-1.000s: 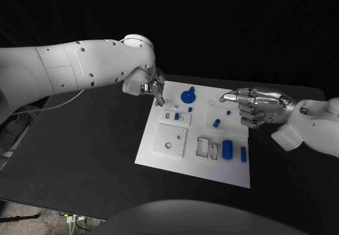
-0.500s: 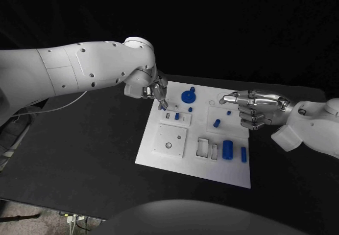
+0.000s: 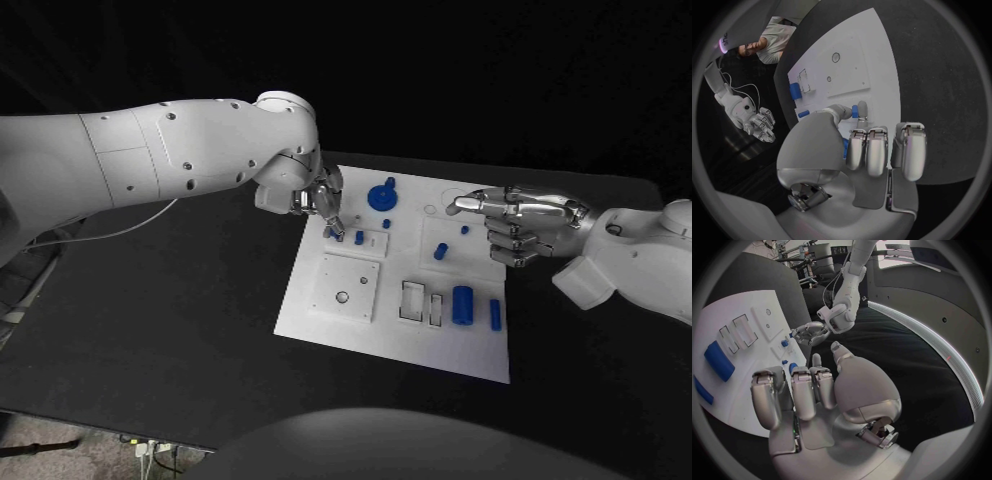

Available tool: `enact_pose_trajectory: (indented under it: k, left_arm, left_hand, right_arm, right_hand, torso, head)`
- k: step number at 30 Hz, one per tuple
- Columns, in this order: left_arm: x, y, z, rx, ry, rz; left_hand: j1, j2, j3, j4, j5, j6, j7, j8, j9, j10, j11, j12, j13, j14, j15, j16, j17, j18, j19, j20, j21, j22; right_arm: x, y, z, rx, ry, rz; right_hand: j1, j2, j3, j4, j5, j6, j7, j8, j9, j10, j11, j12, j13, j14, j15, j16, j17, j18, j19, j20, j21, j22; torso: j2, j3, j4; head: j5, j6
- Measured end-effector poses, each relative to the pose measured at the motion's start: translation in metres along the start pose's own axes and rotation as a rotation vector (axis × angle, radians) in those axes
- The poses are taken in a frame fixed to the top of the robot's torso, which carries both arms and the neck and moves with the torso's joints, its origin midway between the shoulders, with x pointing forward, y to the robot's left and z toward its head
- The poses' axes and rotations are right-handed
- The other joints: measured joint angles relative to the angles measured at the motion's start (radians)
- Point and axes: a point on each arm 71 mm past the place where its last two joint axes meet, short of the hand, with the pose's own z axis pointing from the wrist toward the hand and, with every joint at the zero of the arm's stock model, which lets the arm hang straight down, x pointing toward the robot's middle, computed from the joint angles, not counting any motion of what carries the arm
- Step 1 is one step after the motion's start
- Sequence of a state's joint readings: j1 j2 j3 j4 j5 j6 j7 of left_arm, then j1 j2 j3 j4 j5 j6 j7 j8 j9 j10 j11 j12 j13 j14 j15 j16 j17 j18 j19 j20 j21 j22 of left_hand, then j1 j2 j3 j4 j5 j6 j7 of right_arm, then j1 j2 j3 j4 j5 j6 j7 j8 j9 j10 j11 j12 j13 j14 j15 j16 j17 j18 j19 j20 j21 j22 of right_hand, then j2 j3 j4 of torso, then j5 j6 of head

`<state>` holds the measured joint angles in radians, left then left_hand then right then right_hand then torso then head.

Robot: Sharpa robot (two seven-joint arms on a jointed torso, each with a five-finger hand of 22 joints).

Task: Assemble the parts on the task board

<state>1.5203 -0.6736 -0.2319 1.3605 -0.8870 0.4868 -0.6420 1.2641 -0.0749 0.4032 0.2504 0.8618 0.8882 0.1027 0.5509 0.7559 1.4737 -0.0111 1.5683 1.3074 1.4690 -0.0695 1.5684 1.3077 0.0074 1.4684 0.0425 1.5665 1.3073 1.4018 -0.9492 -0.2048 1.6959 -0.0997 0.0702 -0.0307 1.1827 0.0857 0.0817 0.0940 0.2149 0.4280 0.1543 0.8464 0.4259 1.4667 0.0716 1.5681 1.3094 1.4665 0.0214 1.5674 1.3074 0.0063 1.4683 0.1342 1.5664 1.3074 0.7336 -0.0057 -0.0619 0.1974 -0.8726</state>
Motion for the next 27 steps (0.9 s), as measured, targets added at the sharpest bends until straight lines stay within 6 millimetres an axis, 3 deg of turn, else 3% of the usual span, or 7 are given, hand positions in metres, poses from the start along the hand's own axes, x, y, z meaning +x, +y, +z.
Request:
enact_pose_trajectory:
  k: [21, 27]
  left_arm:
    - [0.0055, -0.0027, 0.0051, -0.007, -0.013, -0.015]
    - [0.0093, -0.0069, 0.0085, -0.001, -0.018, -0.02]
  left_hand:
    - [-0.005, 0.008, -0.003, -0.003, -0.001, 0.0, 0.0, 0.004, 0.002, 0.0, 0.0, 0.0, 0.0, 0.0, 0.0, 0.0, 0.0, 0.0, 0.0, 0.0, 0.0, 0.0]
    - [-0.012, 0.015, -0.005, -0.006, -0.012, 0.0, 0.0, -0.01, 0.002, 0.0, 0.0, 0.0, 0.0, 0.0, 0.0, 0.0, 0.0, 0.0, 0.0, 0.0, 0.0, 0.0]
  right_arm:
    - [0.0005, -0.0015, 0.0002, 0.006, 0.003, 0.013]
    - [0.0006, -0.0019, 0.0003, 0.008, 0.004, 0.015]
  right_hand:
    - [0.0, 0.0, 0.0, 0.0, 0.0, 0.003, -0.003, 0.0, -0.001, 0.0, 0.0, 0.0, 0.0, 0.0, 0.0, 0.0, 0.0, 0.0, -0.004, 0.004, 0.0, 0.0]
    - [0.006, 0.005, 0.0, 0.0, 0.0, 0.006, -0.006, 0.0, -0.002, 0.0, 0.0, 0.0, 0.0, 0.0, 0.0, 0.0, 0.0, 0.0, -0.004, 0.004, 0.0, 0.001]
  torso:
    - [0.0, 0.0003, 0.002]
    - [0.0, 0.0003, 0.0012]
  head:
    - [0.002, 0.0]
    - [0.002, 0.0]
